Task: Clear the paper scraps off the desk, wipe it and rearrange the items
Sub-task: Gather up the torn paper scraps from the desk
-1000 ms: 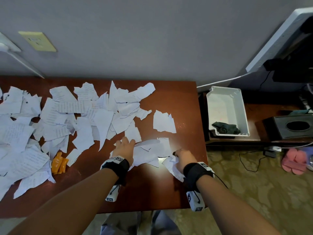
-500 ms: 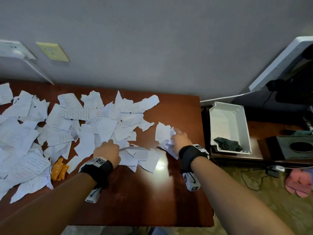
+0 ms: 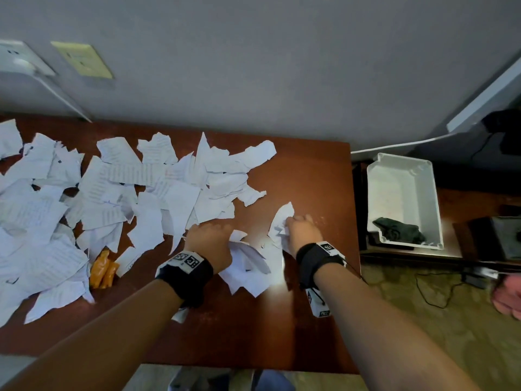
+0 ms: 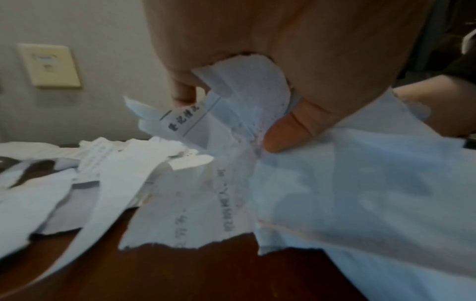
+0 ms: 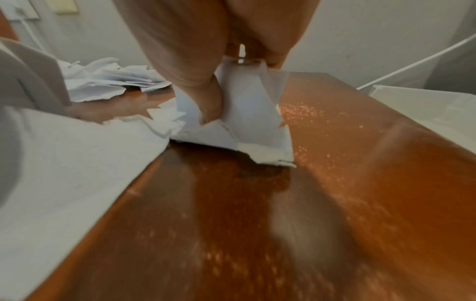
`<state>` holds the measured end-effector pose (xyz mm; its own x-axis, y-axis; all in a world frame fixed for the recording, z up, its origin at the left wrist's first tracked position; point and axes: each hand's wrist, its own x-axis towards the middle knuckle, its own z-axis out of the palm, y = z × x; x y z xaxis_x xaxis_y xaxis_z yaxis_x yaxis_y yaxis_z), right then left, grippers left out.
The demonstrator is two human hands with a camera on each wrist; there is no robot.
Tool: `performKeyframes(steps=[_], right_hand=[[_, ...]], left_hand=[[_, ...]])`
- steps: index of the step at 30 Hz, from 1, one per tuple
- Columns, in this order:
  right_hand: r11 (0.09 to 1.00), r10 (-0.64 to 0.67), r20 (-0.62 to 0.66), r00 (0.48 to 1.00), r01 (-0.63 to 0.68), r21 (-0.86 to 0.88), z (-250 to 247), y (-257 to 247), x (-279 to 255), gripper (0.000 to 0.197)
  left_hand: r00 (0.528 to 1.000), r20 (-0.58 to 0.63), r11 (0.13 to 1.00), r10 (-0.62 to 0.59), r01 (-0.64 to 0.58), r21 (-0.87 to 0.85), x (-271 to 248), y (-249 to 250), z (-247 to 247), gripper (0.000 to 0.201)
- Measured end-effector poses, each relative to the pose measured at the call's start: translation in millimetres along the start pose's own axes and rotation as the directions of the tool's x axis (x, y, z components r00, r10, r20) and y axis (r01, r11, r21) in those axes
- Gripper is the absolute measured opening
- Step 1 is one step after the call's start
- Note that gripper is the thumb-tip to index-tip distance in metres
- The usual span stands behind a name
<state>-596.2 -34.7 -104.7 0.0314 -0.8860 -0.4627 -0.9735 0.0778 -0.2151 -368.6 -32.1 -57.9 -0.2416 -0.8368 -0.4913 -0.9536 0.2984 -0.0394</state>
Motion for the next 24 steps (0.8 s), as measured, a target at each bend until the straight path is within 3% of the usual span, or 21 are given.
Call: performKeyframes(steps=[5,9,12,17,21,24], right_hand=[[0.998,0.042,-0.042,0.998,-0.040,0.049,11.5,0.4,-19.7,0.029],[0.948,0.195,-0.018,0.981,-0.184,0.259,19.0,3.9,-38.7,0.037],[0.942,0.230,-0.040,0.972,-0.213,0.259,13.5,19.5,-51.2,0.034],[0.977,0.147,-0.043,0.988,-0.138,0.160,-13.3,41.9,-65.8,0.023],[0.991,-0.003,0.040,0.999,-0.002,0.134,-34.2,33.5,-72.4,0.030],[0.982,-0.155,0.137,0.978,0.137,0.134,-38.1,17.4,-80.2,0.039]], left_hand=[[0.982,0.155,0.994,0.110,-0.111,-0.005,6.0,24.0,26.7,0.069],[0.983,0.164,0.992,0.080,-0.063,-0.110,2.9,30.9,40.8,0.049],[0.993,0.113,0.984,0.034,-0.013,-0.178,-1.6,26.3,42.7,0.037],[1.000,0.001,0.955,-0.017,0.017,-0.296,-15.8,11.1,37.2,0.034],[0.997,-0.061,0.937,-0.041,0.017,-0.349,-33.3,7.1,29.7,0.031],[0.995,-0.084,0.952,-0.044,0.016,-0.306,-44.7,6.7,24.2,0.022]])
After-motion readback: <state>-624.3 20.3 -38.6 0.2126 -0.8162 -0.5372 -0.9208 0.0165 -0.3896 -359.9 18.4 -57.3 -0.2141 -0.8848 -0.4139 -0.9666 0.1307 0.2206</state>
